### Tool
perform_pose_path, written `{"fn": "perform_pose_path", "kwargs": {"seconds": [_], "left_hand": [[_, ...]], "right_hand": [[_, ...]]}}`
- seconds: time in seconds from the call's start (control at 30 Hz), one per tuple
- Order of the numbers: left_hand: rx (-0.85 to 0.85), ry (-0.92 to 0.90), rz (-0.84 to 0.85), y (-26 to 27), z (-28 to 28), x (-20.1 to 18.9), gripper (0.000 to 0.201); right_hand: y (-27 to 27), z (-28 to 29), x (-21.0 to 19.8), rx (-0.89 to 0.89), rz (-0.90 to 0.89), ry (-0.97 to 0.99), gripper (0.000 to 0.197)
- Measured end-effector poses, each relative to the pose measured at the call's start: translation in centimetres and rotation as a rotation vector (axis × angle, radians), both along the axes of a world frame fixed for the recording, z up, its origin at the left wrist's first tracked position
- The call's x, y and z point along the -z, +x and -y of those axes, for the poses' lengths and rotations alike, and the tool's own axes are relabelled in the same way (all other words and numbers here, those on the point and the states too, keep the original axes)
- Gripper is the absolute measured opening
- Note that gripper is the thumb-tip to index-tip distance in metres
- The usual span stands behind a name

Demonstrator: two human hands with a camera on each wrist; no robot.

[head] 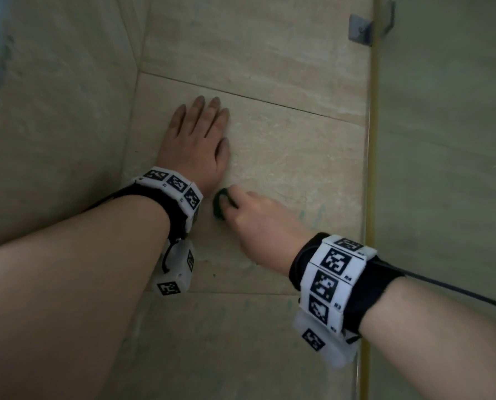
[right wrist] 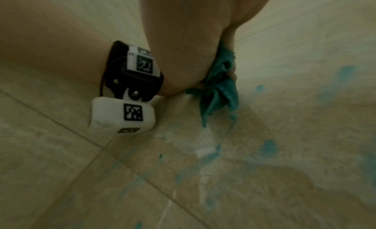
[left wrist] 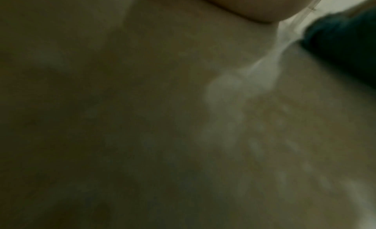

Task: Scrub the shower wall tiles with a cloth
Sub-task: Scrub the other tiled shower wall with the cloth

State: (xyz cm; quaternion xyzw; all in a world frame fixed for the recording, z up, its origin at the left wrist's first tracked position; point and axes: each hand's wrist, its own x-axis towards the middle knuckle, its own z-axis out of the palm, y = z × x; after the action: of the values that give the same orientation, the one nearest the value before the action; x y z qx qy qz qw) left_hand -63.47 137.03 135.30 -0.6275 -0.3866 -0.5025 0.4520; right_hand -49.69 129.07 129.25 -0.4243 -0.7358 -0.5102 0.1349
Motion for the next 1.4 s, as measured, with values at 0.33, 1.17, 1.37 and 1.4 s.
{"fn": "perform_pose_path", "kwargs": {"seconds": [0.33,1.17,1.37,1.4], "left_hand": [[-0.006,-0.02,-0.001,0.0,0.3,0.1,0.066],[0.003,-0.022,-0.007,0.0,0.4,0.3,0.065],[0.005,-0.011,-0.011,-0.1,0.2,0.2,0.06],[0.004,-0.018,-0.011,0.0,0.2,0.1,0.059]], "right_hand": [[5.4,0.9,-3.1,0.375,-0.526,0.099,0.027],[5.9,0.6,-0.6,0.253,-0.444,0.044,0.032],[2.0,1.6,2.1,0.123,-0.269,-0.127,0.023],[1.5,1.7,2.7,0.116,-0.183,-0.15,0.022]]}}
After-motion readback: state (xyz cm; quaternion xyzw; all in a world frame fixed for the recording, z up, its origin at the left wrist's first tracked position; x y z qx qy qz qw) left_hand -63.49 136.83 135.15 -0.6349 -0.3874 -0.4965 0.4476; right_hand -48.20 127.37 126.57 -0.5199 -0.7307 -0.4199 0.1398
